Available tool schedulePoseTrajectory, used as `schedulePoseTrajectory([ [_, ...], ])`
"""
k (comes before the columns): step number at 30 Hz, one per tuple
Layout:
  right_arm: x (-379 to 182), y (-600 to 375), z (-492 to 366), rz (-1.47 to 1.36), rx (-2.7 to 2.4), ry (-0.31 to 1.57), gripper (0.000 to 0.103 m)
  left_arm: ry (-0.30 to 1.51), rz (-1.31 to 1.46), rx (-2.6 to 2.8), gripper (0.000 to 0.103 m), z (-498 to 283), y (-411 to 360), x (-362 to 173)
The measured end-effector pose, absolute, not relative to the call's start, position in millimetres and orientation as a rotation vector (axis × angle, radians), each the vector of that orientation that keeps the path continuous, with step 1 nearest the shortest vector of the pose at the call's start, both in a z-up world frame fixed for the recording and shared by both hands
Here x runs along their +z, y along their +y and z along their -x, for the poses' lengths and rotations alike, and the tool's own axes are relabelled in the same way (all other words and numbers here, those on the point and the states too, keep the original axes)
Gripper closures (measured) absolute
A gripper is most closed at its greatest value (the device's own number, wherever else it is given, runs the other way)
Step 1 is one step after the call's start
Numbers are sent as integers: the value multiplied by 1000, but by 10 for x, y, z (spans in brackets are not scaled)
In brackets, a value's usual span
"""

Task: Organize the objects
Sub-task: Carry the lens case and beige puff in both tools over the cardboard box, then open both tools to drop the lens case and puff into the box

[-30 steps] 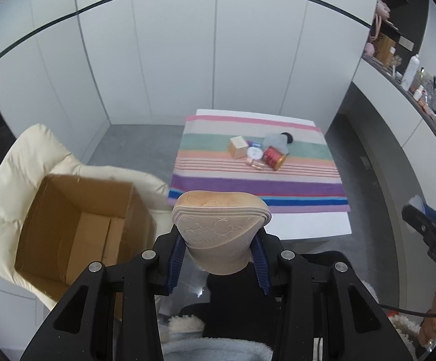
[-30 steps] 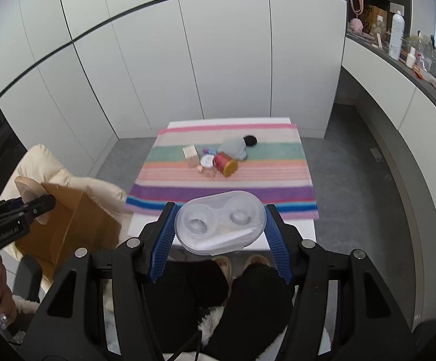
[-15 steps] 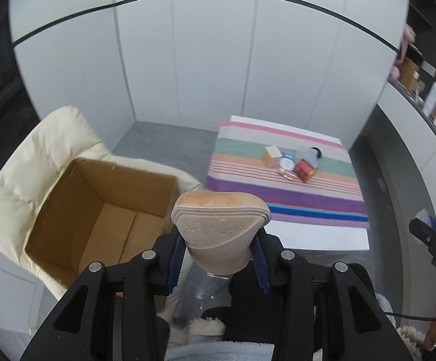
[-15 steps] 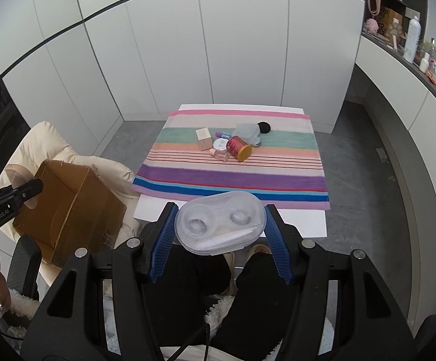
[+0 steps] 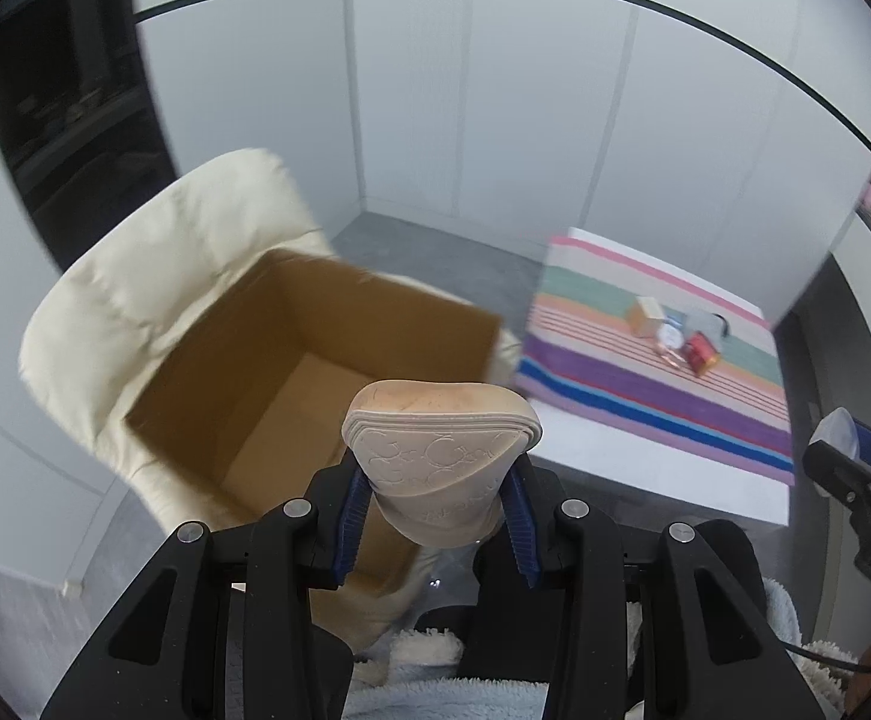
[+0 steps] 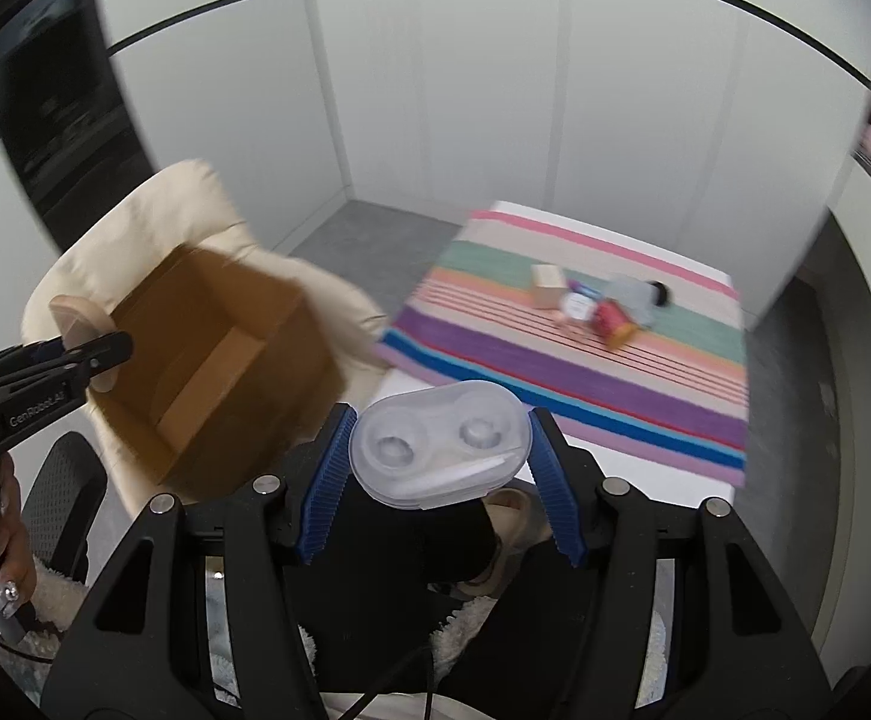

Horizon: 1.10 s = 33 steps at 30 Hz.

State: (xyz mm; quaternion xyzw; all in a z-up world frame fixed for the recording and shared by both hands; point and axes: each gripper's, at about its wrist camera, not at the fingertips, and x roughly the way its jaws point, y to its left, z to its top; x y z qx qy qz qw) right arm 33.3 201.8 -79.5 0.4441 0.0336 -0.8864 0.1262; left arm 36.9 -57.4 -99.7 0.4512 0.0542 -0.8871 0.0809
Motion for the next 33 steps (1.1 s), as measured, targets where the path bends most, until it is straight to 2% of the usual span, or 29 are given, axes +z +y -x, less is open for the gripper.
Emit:
schedulePoseTrajectory([
  [15,-1012,312,-367,-1150,-2214,315,43,296,-1251,-2383,62,-847,-1572,-1249],
  [23,-1070,-175,-146,-1112,-2184,354,43,383,-1279,-2373,62,-504,-1850,-1488],
  [33,-1295,-586,469,-1140,-2221,389,43,381,-1220,-2350,62,41,-2166,-1669],
])
